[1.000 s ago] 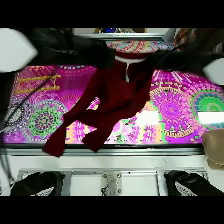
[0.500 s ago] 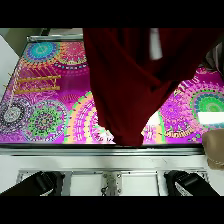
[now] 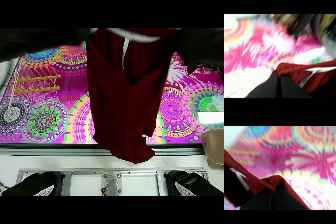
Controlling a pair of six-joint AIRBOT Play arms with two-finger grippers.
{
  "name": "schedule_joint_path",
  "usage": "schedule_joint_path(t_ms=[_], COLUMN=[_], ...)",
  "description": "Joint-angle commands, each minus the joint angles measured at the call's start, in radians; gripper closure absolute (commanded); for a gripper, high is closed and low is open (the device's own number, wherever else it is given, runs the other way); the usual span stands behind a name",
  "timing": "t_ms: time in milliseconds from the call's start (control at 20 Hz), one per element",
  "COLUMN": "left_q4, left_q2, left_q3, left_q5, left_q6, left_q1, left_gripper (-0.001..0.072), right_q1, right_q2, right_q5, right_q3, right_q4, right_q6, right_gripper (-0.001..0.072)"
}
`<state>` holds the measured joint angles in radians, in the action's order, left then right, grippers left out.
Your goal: Fold the clothes and pants, and hang the long-sleeved shirts on hangers.
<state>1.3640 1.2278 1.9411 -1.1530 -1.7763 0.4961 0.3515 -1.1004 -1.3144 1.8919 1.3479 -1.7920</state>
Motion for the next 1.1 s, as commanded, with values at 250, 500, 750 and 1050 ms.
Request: schedule_joint_path(t_ms=[250,500,750,1050], left_q4=[0.003,0.001,0.002,-0.026], left_q2=[0.021,0.028,0.093,0.096], left_q3=[-0.608,-0.792,-0.664,-0.634], left_q5=[-0.143,0.008,-0.028,-0.113], left_q6=[0.000,-0.005,-0.005,0.087], left_q1=[-0.013,0.032,-0.004,-0.010], left_gripper=[0.0686,0.0686,0.0685,0.0364], right_q1=[0.037,0.083,0.087,0.089], right_q2=[-0.136,-0.127,-0.125,-0.126], right_q5=[-0.292,-0.138,-0.075,-0.073], right_q3=[-0.338,-0.541,-0.542,-0.542], right_q4=[0.062,0.100,0.160,0.148], right_q6=[-0.038,-0.168,-0.225,-0.225], right_gripper=[0.0698,0.0697,0.0697,0.0695])
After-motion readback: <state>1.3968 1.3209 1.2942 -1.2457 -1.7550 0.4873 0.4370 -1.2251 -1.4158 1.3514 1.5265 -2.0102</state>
